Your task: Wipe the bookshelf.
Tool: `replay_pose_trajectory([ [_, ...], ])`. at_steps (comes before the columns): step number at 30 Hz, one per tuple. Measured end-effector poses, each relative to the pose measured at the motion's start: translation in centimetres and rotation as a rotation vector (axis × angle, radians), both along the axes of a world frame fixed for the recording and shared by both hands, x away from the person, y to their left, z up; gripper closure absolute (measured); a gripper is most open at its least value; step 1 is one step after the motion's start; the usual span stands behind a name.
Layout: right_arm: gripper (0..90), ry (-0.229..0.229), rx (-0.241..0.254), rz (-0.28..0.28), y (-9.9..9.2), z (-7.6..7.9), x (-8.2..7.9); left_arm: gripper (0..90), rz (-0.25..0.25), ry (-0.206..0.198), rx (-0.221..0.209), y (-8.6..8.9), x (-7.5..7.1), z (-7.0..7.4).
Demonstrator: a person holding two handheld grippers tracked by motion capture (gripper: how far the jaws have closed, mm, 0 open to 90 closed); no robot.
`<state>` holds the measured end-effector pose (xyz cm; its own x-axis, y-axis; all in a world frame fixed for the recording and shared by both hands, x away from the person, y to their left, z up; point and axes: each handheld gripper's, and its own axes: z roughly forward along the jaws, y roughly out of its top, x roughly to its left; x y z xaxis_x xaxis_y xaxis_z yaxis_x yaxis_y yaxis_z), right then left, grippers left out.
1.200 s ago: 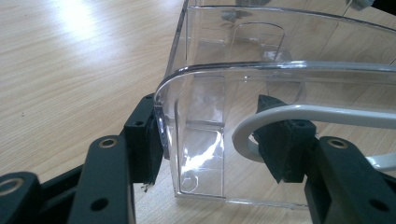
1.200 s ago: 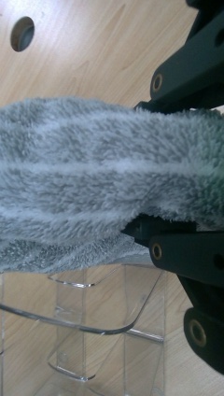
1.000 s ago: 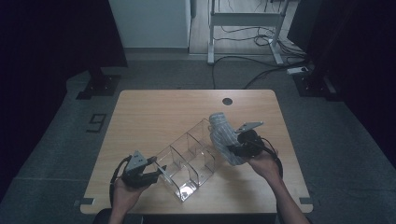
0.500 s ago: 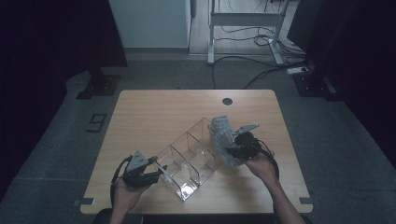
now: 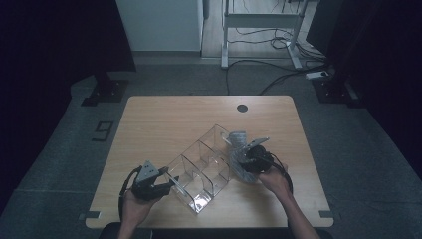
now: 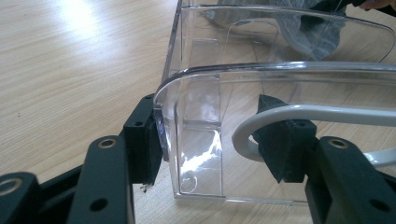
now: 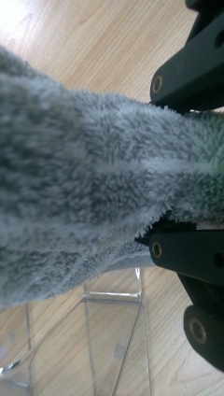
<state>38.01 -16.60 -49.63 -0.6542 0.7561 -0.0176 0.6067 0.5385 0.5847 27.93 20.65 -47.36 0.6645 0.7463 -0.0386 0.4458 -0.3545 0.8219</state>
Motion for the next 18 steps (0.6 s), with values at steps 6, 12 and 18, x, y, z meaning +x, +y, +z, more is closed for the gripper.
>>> replay_pose_trajectory([
  [6, 60.7, 0.033, -0.064, 0.015, 0.3, -2.1, 0.3, 43.9, 0.000, 0.001, -0.001, 0.0, 0.0, -0.1],
  [12, 60.6, 0.032, -0.059, 0.017, 0.2, -2.3, 0.3, 43.8, -0.003, 0.001, -0.003, 0.1, 0.0, -0.1],
  [18, 60.6, 0.039, -0.041, 0.014, -0.2, -1.9, 0.0, 43.6, -0.006, -0.009, -0.004, 0.1, 0.0, -0.1],
])
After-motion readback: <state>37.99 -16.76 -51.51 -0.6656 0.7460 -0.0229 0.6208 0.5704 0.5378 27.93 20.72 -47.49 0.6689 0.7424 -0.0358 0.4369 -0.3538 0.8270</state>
